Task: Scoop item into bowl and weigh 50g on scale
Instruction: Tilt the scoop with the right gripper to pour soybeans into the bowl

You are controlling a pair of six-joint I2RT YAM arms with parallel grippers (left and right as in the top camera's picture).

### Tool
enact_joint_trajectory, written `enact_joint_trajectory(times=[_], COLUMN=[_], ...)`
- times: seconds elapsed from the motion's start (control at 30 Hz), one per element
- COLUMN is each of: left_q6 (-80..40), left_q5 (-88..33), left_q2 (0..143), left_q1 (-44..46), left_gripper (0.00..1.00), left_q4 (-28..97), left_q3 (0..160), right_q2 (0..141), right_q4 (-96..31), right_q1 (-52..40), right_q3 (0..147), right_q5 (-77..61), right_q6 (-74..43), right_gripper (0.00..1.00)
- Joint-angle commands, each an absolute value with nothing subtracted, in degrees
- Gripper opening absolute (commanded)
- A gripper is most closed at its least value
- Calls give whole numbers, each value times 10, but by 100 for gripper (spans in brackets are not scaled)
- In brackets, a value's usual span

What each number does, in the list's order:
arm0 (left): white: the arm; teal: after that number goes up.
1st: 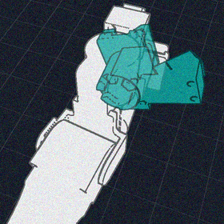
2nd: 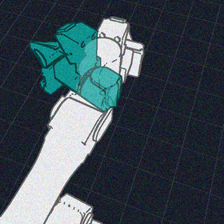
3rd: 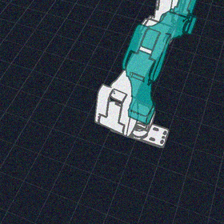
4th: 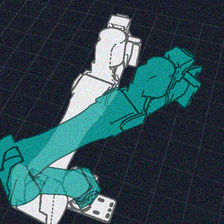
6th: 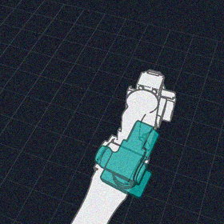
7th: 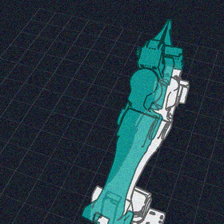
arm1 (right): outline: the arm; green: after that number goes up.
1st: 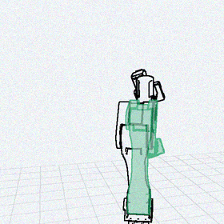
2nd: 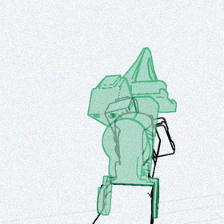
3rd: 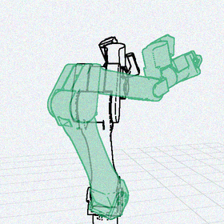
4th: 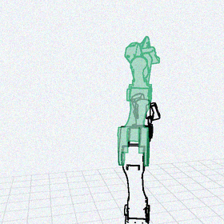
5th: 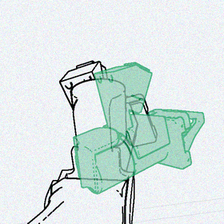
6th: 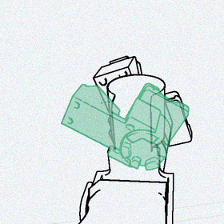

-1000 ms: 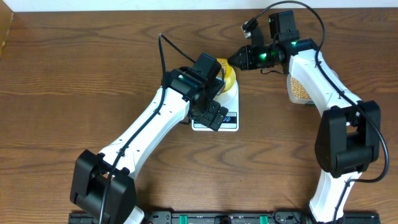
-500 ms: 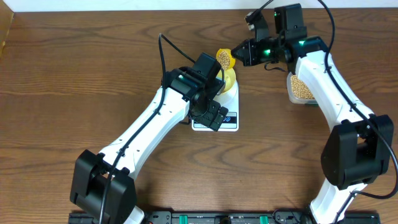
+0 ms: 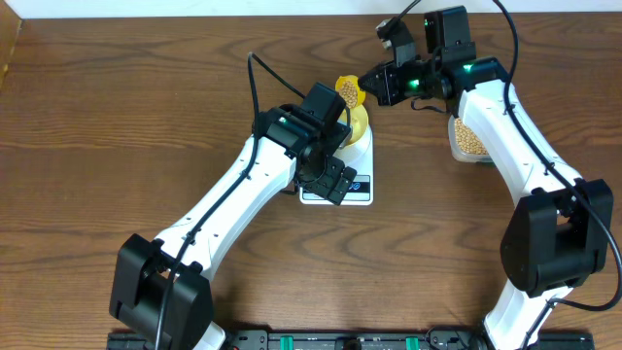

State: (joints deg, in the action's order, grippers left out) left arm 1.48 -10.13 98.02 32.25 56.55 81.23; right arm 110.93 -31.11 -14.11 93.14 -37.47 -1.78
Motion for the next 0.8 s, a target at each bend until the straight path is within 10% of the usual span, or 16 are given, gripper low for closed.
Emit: enact_joint_trajectory(times=[0.0,0.77], left_q6=[12,12], left_q5=[-94,-94], left_q2=[985,985], left_q1=[321,321], left_gripper=[98,98], left_q4=[566,566], left_q3=[810,810], right_q2=[1098,1098], right_q4=[-299,-301], right_q1=[-143,-152], right_q3=[931,930], right_q5=[-378,-378], right_q6=[-3,47], right_gripper=[1,1])
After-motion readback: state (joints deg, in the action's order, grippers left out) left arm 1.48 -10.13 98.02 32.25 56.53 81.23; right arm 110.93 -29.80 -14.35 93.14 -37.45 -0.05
